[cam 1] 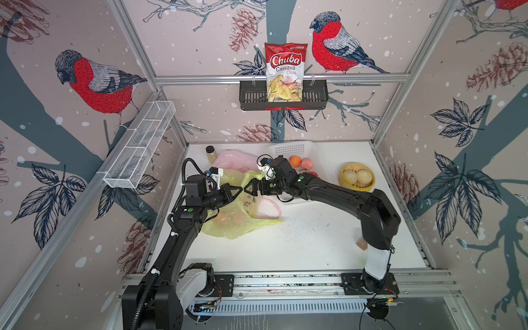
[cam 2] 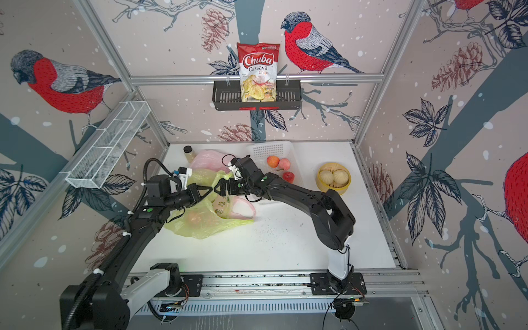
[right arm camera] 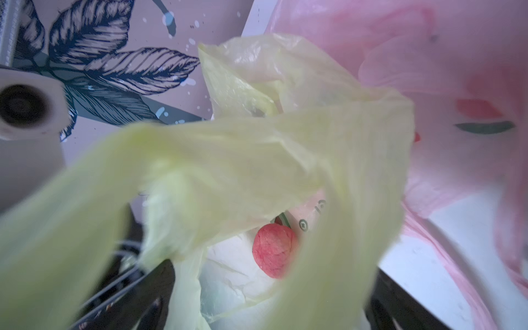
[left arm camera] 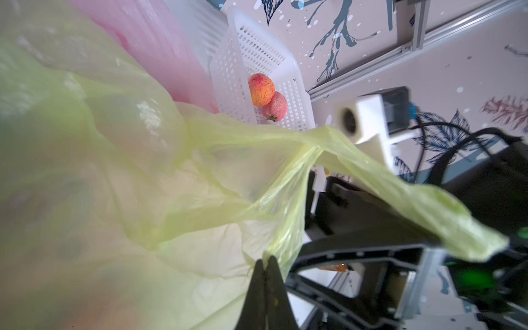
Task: Place the peach into a plastic bag & tie a knot
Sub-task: Place the peach in the plastic bag, then pick up the peach from the basket.
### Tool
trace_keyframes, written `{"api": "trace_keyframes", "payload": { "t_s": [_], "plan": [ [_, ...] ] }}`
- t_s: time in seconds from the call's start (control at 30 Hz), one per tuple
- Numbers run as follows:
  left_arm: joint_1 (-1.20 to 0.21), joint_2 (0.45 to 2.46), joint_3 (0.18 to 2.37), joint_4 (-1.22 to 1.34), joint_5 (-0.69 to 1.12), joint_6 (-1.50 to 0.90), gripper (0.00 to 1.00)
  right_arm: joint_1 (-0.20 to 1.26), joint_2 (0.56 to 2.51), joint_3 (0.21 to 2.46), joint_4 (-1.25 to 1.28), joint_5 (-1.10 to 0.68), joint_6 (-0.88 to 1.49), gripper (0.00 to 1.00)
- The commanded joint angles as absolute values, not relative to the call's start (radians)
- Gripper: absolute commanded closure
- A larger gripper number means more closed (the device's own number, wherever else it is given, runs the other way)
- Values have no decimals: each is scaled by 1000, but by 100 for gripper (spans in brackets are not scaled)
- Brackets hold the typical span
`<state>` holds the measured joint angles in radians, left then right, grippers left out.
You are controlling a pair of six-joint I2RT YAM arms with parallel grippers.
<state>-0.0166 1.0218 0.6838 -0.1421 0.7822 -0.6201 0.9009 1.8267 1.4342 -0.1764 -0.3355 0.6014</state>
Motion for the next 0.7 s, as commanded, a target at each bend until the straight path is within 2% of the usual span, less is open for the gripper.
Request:
{"api": "trace_keyframes", "payload": {
  "t_s": [0.0,0.13,0.27,0.4,0.53,0.6,0.67],
  "plan": [
    [-14,1025,683,-86,785,-618,100,875,1697,1347,-318,-158,487,0],
    [-15,1033,682,-82,792,-612,100,802,1508,1229,-352,-58,449,1],
    [-15,1029,675,-89,793,-604,100,635,1426,1156,-336,19,422,9],
    [-14,1022,661,-85,793,-606,100,516,1567,1251,-412,135,384,15],
    [-14,1025,648,-75,796,-612,100,498,1758,1382,-466,227,361,23],
    [-14,1023,645,-73,798,-612,100,497,1838,1439,-491,270,355,23],
    [-15,1020,641,-72,798,-614,100,497,1894,1474,-510,301,358,19]
  ]
}}
